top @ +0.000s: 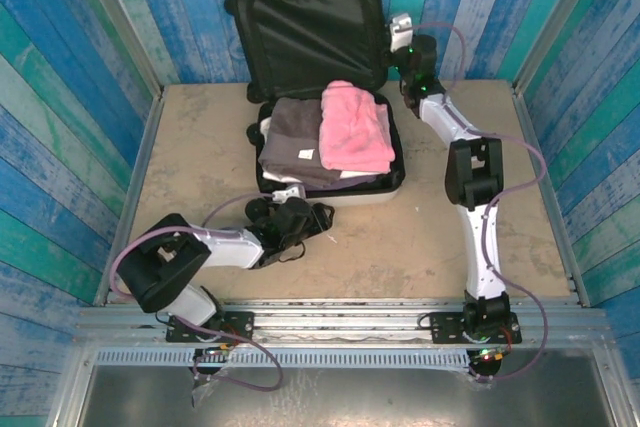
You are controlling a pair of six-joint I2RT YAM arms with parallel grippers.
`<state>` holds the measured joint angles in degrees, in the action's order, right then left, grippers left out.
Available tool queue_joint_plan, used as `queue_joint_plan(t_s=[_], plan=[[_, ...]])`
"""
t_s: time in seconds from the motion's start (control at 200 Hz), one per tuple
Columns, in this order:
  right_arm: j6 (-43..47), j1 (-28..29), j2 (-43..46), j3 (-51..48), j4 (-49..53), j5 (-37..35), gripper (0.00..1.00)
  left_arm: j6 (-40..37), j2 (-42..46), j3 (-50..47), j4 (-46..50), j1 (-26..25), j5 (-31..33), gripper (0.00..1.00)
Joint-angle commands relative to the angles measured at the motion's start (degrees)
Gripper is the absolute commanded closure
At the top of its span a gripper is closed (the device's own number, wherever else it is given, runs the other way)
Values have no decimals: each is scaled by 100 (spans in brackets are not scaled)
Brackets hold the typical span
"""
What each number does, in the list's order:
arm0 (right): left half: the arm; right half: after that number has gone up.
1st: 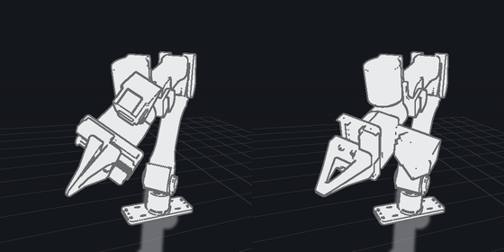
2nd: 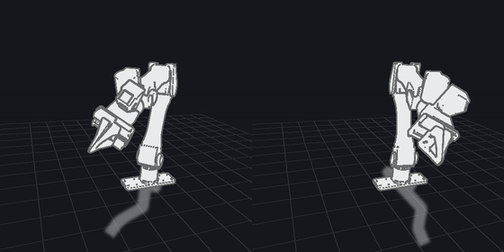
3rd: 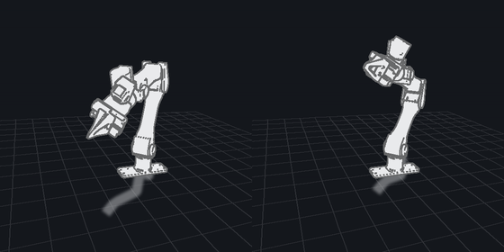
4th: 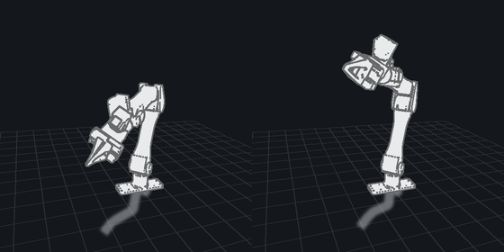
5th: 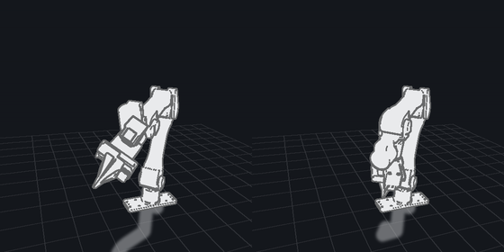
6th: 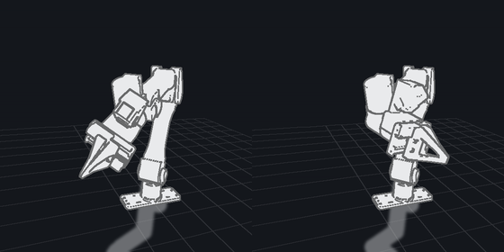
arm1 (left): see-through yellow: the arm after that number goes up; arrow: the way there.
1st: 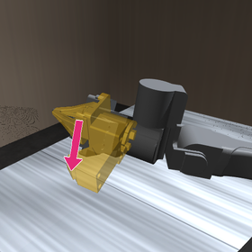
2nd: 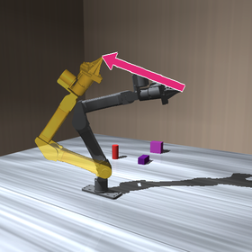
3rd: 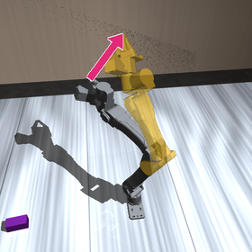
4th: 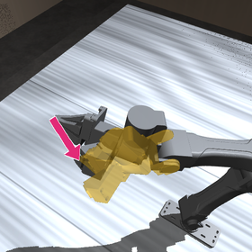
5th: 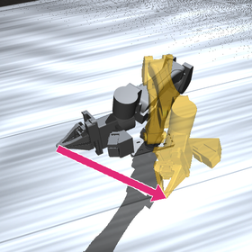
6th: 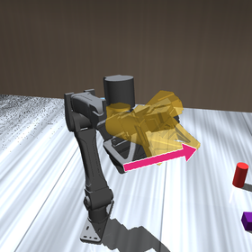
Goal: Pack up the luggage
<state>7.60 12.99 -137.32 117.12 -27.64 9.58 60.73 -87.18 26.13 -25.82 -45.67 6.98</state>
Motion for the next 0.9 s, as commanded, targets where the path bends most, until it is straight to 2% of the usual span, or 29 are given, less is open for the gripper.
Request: queue_joint_plan(t_s=[0.0,0.195,0.386,0.531,0.566,0.616,0.661,0.711,0.796,0.891], plan=[[355,107,631,-1049,-447,490,100,70,-402,402,-134,256,-329,27],[506,109,1402,-2667,-1472,517,100,222,-687,643,-488,269,-417,26],[627,160,1922,-3689,-1908,450,100,631,-1066,705,-1117,278,-561,26],[728,177,2380,-4347,-1888,189,100,545,-1048,817,-1066,294,-448,25],[774,184,2536,-4555,-1861,15,96,485,-985,847,-995,332,-403,25],[792,227,2774,-4828,-1733,-431,83,385,-868,883,-882,413,-319,25],[668,247,3020,-4934,-1129,-834,66,299,-744,881,-761,521,-248,25],[329,247,3429,-4798,333,-1125,54,177,-531,860,-606,636,-194,24],[-483,232,4050,-4335,3370,-1118,46,-199,-45,814,55,663,-53,24],[-1390,239,4663,-4558,5321,-479,42,-411,581,365,549,480,124,24]])
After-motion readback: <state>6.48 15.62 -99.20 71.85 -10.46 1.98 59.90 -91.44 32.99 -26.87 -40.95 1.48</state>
